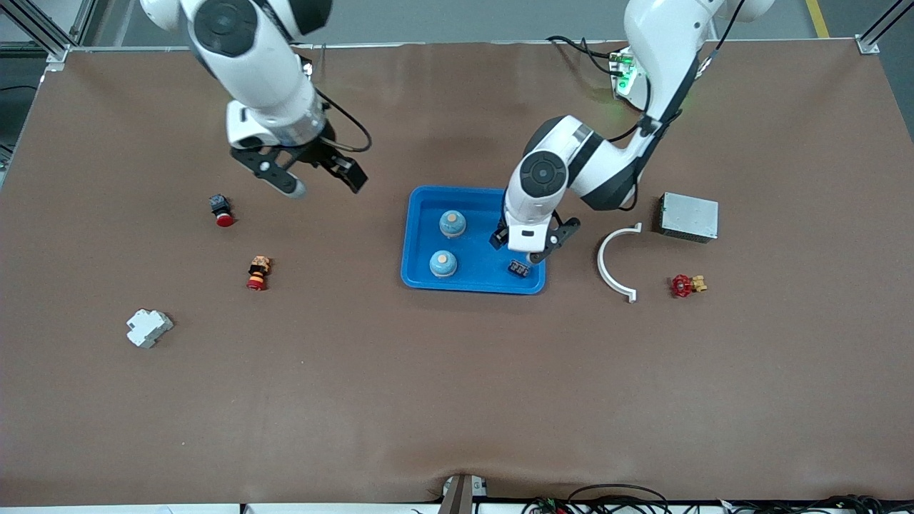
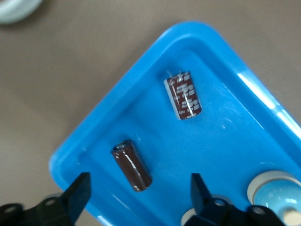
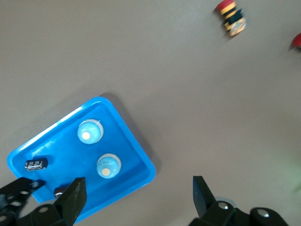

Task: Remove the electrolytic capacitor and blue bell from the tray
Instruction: 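Grasp the capacitor with the left gripper while the right gripper reaches a bell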

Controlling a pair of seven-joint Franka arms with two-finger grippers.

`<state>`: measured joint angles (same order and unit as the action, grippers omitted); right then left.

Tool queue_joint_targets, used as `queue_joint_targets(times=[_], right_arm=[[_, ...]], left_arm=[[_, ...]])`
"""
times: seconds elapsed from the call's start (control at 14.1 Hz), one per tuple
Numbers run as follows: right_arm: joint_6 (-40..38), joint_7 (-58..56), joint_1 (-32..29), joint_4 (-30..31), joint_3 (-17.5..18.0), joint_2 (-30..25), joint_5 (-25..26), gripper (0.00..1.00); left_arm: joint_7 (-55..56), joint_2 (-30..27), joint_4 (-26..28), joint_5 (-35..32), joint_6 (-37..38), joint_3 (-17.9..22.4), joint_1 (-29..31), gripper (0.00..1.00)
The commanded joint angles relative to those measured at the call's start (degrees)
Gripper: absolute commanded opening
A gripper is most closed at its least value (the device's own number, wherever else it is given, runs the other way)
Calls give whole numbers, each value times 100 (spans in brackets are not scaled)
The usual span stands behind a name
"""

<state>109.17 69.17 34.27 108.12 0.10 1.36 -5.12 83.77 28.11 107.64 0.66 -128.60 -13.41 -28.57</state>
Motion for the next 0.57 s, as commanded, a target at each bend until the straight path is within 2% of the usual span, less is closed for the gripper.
queue_joint_targets(times=[0.0, 0.28, 0.5], right_arm=[[454, 561, 316, -37, -81, 416, 19, 100], [1236, 1290, 677, -72, -81, 1101, 256, 100], [1572, 1669, 818, -256, -81, 1646, 388, 100]], left_arm=[[884, 299, -15, -311, -297, 32, -184, 86], [1939, 616, -15, -637, -386, 41, -325, 83], [2300, 661, 20, -725, -386, 41, -334, 78]])
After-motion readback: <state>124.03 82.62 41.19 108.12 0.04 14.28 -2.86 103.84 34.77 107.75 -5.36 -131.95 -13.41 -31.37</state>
